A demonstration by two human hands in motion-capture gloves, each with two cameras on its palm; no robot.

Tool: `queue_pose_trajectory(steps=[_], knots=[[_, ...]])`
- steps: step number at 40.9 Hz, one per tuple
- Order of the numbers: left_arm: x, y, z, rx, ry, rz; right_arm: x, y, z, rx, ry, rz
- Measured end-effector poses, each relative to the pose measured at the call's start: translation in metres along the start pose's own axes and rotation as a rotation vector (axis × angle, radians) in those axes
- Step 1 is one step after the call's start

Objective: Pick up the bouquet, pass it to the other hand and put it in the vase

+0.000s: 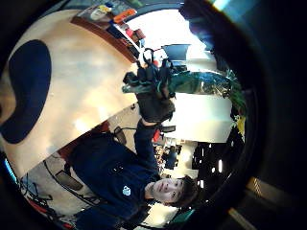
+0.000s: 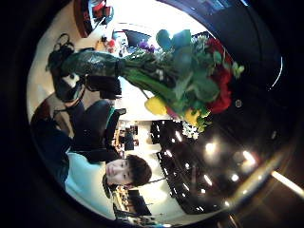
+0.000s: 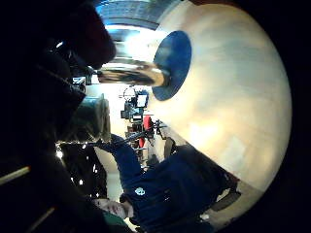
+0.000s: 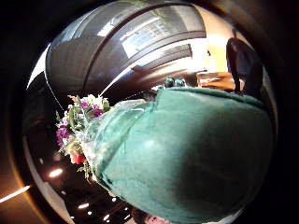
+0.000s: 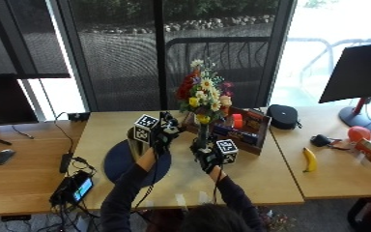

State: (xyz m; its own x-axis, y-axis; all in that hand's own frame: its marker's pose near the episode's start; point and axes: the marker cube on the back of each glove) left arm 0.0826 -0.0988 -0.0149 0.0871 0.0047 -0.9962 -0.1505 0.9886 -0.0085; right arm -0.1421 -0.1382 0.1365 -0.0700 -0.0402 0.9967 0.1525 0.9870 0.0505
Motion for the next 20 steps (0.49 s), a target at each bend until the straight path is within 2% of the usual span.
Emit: queue_pose_trajectory(steps=[5, 13, 20], knots=[[-0.003, -0.011, 0.010, -0.062, 0.024, 0.003, -0.005, 0.010, 0.022, -0.047, -0.004, 0.016], [0.012, -0.005, 0.029, -0.099, -0.011, 0.025, 0.018, 0.000, 0.038, -0.157, -0.051, 0.039], [0.014, -0.001, 0.043, -0.095, 0.011, 0.028, 0.012, 0.002, 0.053, -0.167, -0.028, 0.043]])
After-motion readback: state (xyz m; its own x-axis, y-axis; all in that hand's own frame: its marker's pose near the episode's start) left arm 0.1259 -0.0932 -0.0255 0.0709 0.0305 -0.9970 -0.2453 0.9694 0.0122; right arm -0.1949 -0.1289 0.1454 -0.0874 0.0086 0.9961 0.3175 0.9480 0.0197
